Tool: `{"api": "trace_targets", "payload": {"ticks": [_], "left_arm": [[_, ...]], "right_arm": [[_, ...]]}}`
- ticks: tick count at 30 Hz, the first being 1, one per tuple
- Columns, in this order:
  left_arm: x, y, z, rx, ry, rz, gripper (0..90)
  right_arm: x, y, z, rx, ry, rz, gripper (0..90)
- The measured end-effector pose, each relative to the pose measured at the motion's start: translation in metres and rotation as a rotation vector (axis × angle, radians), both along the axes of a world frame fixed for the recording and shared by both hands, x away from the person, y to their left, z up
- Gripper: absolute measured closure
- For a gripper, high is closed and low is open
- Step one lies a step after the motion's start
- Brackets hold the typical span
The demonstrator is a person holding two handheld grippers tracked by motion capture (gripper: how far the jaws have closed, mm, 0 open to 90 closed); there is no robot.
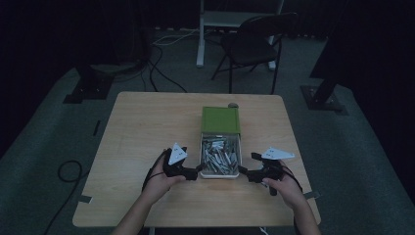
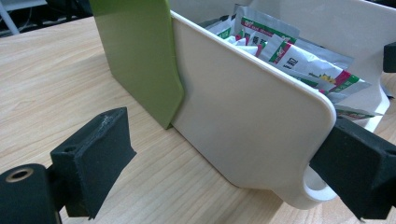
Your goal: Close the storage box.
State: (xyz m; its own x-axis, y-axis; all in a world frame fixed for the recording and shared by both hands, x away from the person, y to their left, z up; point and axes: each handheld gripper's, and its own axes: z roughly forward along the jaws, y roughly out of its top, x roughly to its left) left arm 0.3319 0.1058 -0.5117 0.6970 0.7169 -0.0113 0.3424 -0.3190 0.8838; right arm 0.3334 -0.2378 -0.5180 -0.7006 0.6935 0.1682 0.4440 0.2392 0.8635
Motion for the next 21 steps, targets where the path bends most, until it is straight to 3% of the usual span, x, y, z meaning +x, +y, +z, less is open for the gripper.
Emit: {"api": "trace_targets", "payload": {"ticks": [21], "left_arm": [[0.011, 0.001, 0.002, 0.019, 0.001, 0.013, 9.0]], "right_arm": [[0.008, 0.005, 0.002, -0.020, -0.014, -0.021, 12.7]]}}
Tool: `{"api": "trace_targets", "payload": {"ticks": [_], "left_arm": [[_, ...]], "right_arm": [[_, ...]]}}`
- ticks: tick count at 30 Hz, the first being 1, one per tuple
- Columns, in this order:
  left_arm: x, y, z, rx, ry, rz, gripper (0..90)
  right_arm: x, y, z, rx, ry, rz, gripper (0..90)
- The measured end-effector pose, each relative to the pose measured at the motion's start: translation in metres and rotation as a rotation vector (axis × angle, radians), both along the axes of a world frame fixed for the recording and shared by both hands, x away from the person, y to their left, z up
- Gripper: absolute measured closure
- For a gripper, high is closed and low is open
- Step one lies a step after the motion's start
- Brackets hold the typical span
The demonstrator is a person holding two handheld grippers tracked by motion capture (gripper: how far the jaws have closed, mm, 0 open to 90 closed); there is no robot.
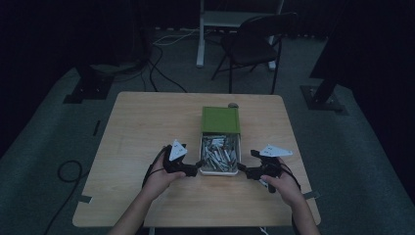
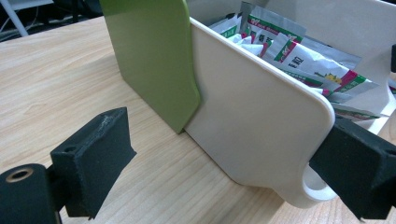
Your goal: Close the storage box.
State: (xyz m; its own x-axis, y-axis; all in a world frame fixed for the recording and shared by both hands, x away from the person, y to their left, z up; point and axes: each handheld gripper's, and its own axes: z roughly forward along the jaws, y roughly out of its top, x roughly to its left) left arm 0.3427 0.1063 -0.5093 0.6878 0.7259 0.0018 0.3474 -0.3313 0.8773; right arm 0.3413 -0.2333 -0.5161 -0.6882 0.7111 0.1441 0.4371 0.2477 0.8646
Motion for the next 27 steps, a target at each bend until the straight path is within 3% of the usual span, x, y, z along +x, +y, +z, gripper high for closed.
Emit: {"api": "trace_targets", "payload": {"ticks": [6, 13, 27], "left_arm": [[0.005, 0.000, -0.001, -0.012, 0.010, 0.006, 9.0], [0.009, 0.000, 0.001, 0.007, 0.005, 0.013, 9.0], [0.018, 0.001, 0.000, -0.018, 0.018, 0.022, 9.0]], "right_arm": [[0.003, 0.000, 0.000, 0.000, -0.001, -0.017, 12.7], [0.006, 0.002, 0.001, -0.008, -0.001, -0.017, 12.7], [0.013, 0.003, 0.002, -0.002, 0.003, -0.029, 12.7]]}}
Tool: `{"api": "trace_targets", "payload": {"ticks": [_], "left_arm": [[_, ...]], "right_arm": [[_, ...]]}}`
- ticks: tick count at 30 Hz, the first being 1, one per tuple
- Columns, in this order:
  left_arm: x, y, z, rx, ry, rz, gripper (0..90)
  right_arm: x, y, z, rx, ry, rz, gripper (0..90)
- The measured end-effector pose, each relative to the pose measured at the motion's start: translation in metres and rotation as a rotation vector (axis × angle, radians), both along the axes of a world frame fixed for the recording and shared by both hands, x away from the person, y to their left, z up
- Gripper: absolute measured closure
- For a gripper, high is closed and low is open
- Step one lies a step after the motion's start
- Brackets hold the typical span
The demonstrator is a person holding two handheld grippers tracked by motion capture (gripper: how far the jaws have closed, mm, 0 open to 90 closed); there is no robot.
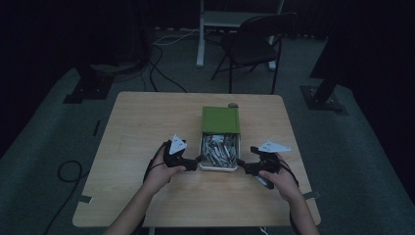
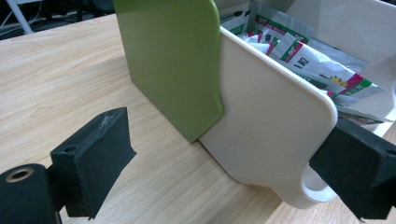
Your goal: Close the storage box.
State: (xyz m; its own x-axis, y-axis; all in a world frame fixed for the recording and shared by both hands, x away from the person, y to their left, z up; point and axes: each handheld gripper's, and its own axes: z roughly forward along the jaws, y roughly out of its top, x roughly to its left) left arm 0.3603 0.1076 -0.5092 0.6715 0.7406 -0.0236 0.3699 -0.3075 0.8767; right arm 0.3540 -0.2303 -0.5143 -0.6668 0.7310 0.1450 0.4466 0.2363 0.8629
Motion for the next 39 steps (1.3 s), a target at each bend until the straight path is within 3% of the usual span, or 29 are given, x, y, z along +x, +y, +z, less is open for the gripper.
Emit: {"api": "trace_targets", "payload": {"ticks": [12, 39], "left_arm": [[0.006, -0.001, 0.001, -0.013, 0.000, 0.015, 9.0], [0.022, -0.004, 0.005, 0.005, 0.005, 0.024, 8.9]], "right_arm": [[0.007, -0.001, 0.002, 0.012, 0.004, -0.022, 12.6], [0.022, 0.000, 0.004, 0.006, 0.005, -0.067, 12.6]]}}
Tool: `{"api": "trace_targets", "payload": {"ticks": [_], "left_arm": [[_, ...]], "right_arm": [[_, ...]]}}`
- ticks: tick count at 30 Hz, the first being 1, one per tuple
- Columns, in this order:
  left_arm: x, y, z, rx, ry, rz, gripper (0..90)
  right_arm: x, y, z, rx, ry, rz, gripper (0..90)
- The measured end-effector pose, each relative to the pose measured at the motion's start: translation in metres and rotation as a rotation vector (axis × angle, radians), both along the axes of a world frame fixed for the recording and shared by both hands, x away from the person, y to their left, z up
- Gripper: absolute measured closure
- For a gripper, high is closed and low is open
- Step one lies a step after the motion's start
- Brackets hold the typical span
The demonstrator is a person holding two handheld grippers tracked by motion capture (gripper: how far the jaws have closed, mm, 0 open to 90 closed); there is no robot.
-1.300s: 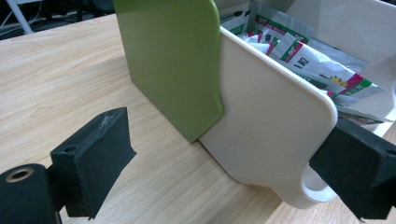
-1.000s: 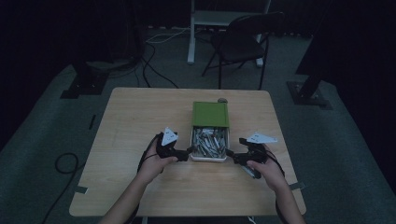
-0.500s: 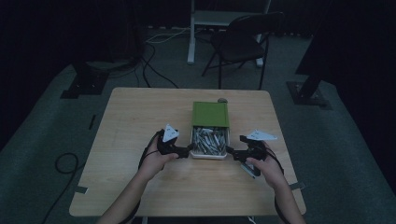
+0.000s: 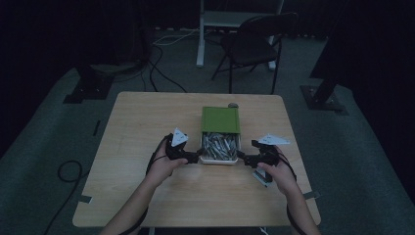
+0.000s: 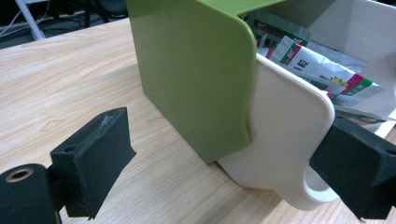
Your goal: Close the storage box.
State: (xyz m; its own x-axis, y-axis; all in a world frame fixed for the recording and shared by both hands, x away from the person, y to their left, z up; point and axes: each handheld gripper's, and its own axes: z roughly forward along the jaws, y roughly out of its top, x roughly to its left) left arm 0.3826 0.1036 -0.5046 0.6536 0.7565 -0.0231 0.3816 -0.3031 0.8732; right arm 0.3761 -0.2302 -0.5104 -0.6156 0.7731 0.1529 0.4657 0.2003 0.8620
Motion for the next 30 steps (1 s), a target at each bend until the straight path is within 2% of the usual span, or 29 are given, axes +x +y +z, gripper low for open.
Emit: {"api": "trace_targets", "payload": {"ticks": [13, 30], "left_arm": [[0.007, -0.002, 0.000, 0.009, -0.011, 0.012, 8.9], [0.018, -0.004, 0.001, 0.013, -0.013, 0.029, 9.0]], "right_arm": [[0.008, 0.001, -0.002, 0.025, 0.004, -0.032, 12.6], [0.017, 0.003, -0.003, 0.023, -0.008, -0.080, 12.5]]}}
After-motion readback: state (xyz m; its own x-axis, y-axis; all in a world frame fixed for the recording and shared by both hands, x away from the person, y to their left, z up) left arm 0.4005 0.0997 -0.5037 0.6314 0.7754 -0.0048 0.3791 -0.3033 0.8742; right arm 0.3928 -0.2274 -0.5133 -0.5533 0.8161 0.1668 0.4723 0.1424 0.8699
